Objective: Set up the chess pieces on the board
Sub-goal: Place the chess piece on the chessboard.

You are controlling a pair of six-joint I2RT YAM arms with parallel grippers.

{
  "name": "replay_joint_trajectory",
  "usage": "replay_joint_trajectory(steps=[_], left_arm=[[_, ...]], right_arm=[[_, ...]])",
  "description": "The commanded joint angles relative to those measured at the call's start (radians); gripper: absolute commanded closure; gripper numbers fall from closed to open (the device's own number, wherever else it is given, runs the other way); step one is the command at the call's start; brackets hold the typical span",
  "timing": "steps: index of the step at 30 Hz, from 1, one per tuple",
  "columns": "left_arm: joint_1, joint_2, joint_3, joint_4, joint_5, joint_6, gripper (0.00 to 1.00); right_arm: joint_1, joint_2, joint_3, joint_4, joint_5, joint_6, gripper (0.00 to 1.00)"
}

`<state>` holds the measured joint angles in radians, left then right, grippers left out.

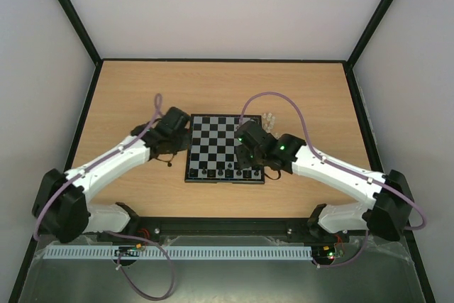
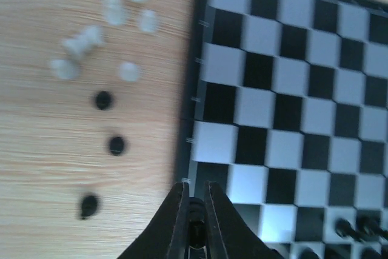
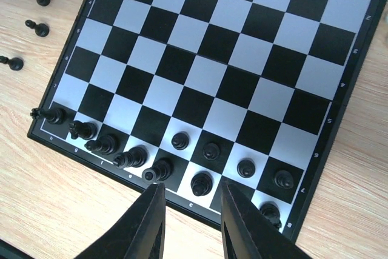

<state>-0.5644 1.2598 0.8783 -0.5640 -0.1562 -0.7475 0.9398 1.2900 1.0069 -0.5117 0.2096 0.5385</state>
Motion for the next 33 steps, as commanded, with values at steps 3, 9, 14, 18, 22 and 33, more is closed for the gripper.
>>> replay_joint_trajectory(steps=[3, 9, 14, 18, 22, 33], left_arm=[[-0.186, 0.211, 0.129, -0.026, -0.03, -0.02, 0.97], [-0.28, 0.38, 0.273, -0.008, -0.016, -0.014, 0.97], [-0.329, 0.48, 0.357, -0.016, -0.008, -0.006, 0.97], [-0.354, 0.518, 0.366, -0.016, -0.006, -0.01, 0.97], [-0.365, 0.53, 0.345, -0.011, -0.005, -0.02, 0.96], [-0.39, 0.523, 0.277, 0.016, -0.002, -0.051, 0.96]], right_arm=[[-0.021, -0.075, 0.036, -0.107, 0.032, 0.006, 0.74], [-0.03, -0.147, 0.043, -0.155, 0.049, 0.016, 0.73], [-0.035, -0.174, 0.038, -0.175, 0.056, 0.017, 0.73], [-0.037, -0.18, 0.031, -0.175, 0.054, 0.017, 0.73], [-0.039, -0.184, 0.022, -0.171, 0.049, 0.017, 0.73], [-0.042, -0.187, -0.001, -0.159, 0.04, 0.017, 0.73]])
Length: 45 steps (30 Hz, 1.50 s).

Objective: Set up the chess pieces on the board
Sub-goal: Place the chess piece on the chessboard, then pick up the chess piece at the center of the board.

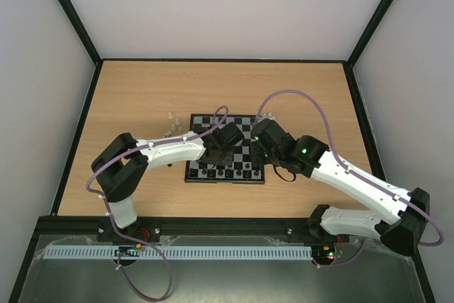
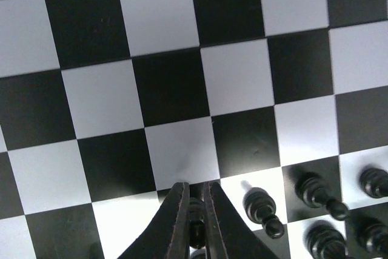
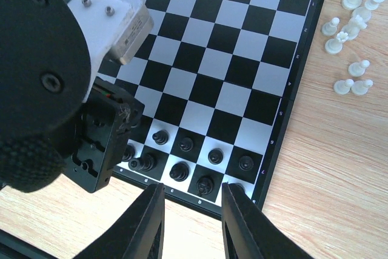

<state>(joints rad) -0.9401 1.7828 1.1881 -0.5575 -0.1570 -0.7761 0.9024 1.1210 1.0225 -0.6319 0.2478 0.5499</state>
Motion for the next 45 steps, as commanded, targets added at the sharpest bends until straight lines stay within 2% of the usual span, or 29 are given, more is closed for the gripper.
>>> replay_joint_trajectory(steps=[1, 9, 12, 16, 27, 30, 35, 39, 45], left_arm=[[-0.017, -0.001, -0.04, 0.012, -0.001, -0.026, 0.95], [-0.028, 0.004, -0.052, 0.024, 0.001, -0.037, 0.93], [-0.03, 0.006, -0.051, 0.022, 0.002, -0.041, 0.88], [-0.029, -0.004, -0.052, 0.015, -0.009, -0.048, 0.77], [-0.016, -0.075, -0.02, -0.038, -0.089, -0.064, 0.67], [0.02, -0.113, -0.022, -0.06, -0.116, -0.057, 0.62], [0.157, -0.215, -0.092, -0.064, -0.138, -0.027, 0.52], [0.262, -0.28, -0.161, -0.053, -0.145, 0.0, 0.39], [0.362, -0.324, -0.252, -0.013, -0.141, 0.017, 0.36]], right_arm=[[-0.005, -0.019, -0.017, -0.039, 0.001, 0.005, 0.73], [-0.006, -0.019, -0.027, -0.033, -0.004, 0.007, 0.73], [-0.006, -0.02, -0.033, -0.03, -0.004, 0.007, 0.73], [-0.008, -0.021, -0.036, -0.027, -0.007, 0.007, 0.73], [-0.007, -0.033, -0.045, -0.024, -0.011, 0.008, 0.73], [-0.007, -0.038, -0.046, -0.027, -0.011, 0.008, 0.73], [-0.007, -0.047, -0.052, -0.026, -0.012, 0.01, 0.73], [-0.008, -0.044, -0.054, -0.024, -0.017, 0.01, 0.73], [-0.009, -0.038, -0.058, -0.017, -0.028, 0.011, 0.73]])
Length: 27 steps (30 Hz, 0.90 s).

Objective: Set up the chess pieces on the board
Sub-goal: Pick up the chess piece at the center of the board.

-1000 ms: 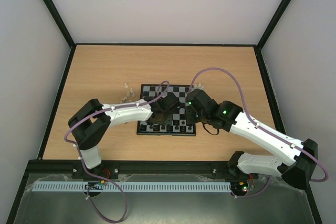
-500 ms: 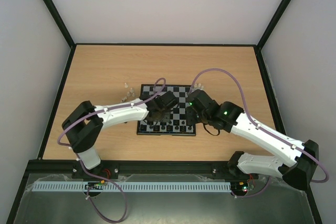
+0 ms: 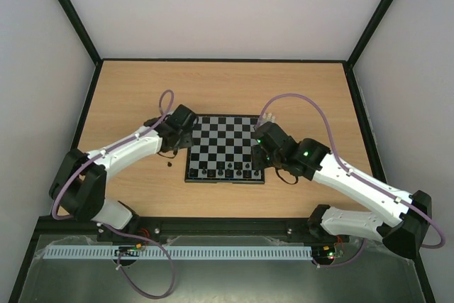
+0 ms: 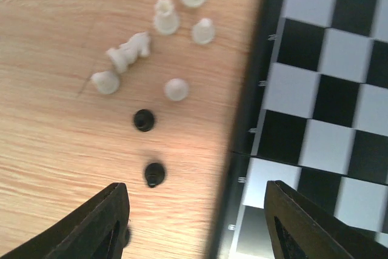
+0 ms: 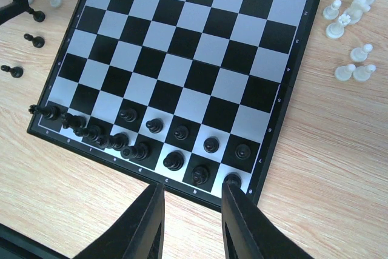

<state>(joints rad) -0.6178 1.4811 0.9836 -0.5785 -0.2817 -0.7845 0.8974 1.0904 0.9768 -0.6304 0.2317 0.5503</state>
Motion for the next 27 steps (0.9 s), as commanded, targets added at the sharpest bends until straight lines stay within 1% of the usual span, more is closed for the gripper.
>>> replay_joint_trajectory(steps=[1, 5, 10, 21, 27], left_arm=[[0.053, -0.023, -0.057, 0.013, -0.016, 0.028, 0.37], [0.078, -0.013, -0.092, 0.038, -0.011, 0.032, 0.39], [0.084, 0.019, -0.117, 0.068, -0.006, 0.033, 0.46], [0.088, 0.108, -0.117, 0.112, 0.001, 0.042, 0.56], [0.095, 0.115, -0.132, 0.129, 0.012, 0.045, 0.7]], right_arm=[[-0.004, -0.007, -0.013, -0.018, -0.014, 0.011, 0.73], [-0.004, -0.004, -0.013, -0.015, -0.015, 0.01, 0.73], [-0.004, -0.002, -0.013, -0.014, -0.017, 0.008, 0.73], [-0.003, 0.003, -0.017, -0.016, -0.01, 0.004, 0.73], [-0.005, 0.006, -0.02, -0.014, -0.011, 0.0, 0.73]])
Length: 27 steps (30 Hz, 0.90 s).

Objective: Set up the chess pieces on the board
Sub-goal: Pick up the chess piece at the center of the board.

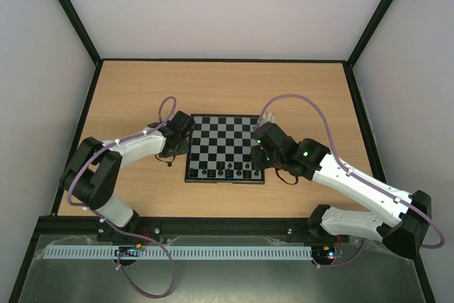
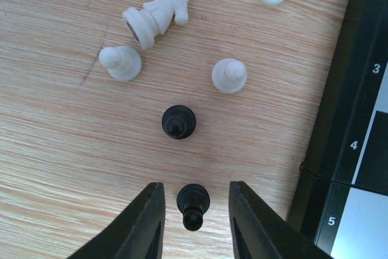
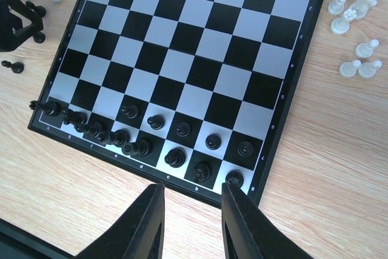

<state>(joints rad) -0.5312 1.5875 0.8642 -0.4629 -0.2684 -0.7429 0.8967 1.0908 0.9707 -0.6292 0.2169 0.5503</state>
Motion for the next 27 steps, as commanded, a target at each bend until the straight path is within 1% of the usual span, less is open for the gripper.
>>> replay_joint_trajectory(steps=[1, 9, 14, 19, 27], left_arm=[[0.008, 0.011, -0.012, 0.013, 0.001, 0.004, 0.71], [0.007, 0.01, -0.036, 0.021, 0.013, -0.001, 0.73], [0.007, 0.01, -0.058, 0.03, 0.014, -0.003, 0.78], [0.008, 0.009, -0.049, 0.033, 0.011, 0.0, 0.86], [0.007, -0.004, -0.032, 0.016, 0.001, 0.004, 0.91]], right_arm=[[-0.004, 0.006, -0.014, -0.013, 0.005, 0.0, 0.73], [-0.003, 0.009, -0.016, -0.01, 0.001, 0.0, 0.73], [-0.004, 0.013, -0.02, -0.005, -0.001, 0.002, 0.73], [-0.004, 0.014, -0.024, -0.005, -0.004, 0.002, 0.73], [-0.004, 0.008, -0.032, -0.004, -0.004, 0.007, 0.73]])
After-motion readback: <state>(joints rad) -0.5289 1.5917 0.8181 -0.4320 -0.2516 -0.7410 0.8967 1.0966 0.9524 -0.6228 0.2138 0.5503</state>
